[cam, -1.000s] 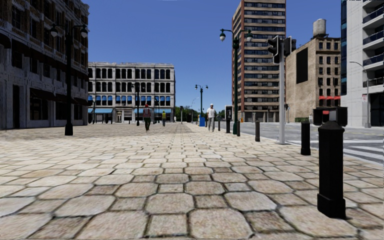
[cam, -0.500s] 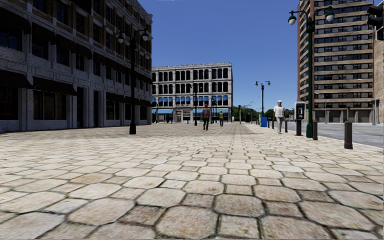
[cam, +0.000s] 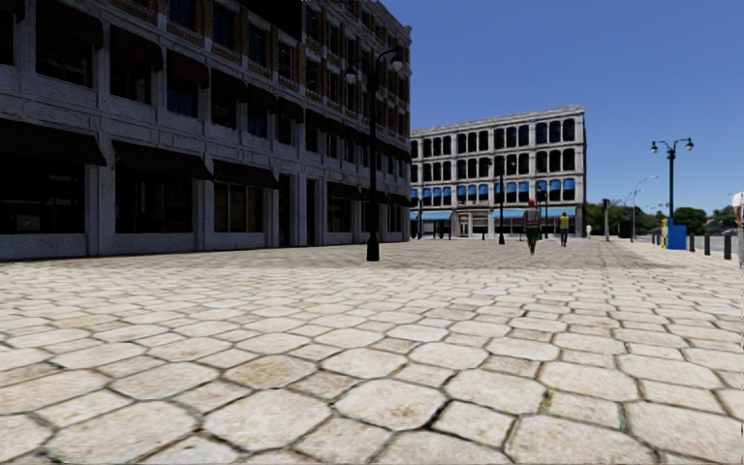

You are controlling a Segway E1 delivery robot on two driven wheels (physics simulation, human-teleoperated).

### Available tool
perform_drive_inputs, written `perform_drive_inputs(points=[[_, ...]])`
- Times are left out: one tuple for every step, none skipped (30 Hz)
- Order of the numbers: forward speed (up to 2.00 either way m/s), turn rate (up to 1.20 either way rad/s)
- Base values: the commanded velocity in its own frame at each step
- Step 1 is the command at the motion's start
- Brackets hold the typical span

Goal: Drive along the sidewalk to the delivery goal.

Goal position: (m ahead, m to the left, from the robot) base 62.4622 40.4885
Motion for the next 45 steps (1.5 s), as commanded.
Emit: perform_drive_inputs(points=[[1.56,0.79],[1.56,0.79],[1.56,0.79],[1.56,0.79],[1.56,0.79],[1.56,0.79],[1.65,0.79],[2.00,0.79],[2.00,0.79],[2.00,0.79],[2.00,0.79],[2.00,0.79],[2.00,0.79],[2.00,0.79],[2.00,0.79],[2.00,0.79],[2.00,0.79],[2.00,0.79],[2.00,0.79],[2.00,0.79],[2.00,0.79],[2.00,0.79],[2.00,0.79],[2.00,0.79],[2.00,0.79],[2.00,0.79],[2.00,0.79],[2.00,0.78],[2.00,0.78],[2.00,0.78],[2.00,0.78],[2.00,0.78],[2.00,0.78],[2.00,0.78],[2.00,0.78],[2.00,0.78],[2.00,0.78],[2.00,0.78],[2.00,0.76],[2.00,0.64],[2.00,0.64],[2.00,0.00],[2.00,0.00],[2.00,0.00],[2.00,0.00]])
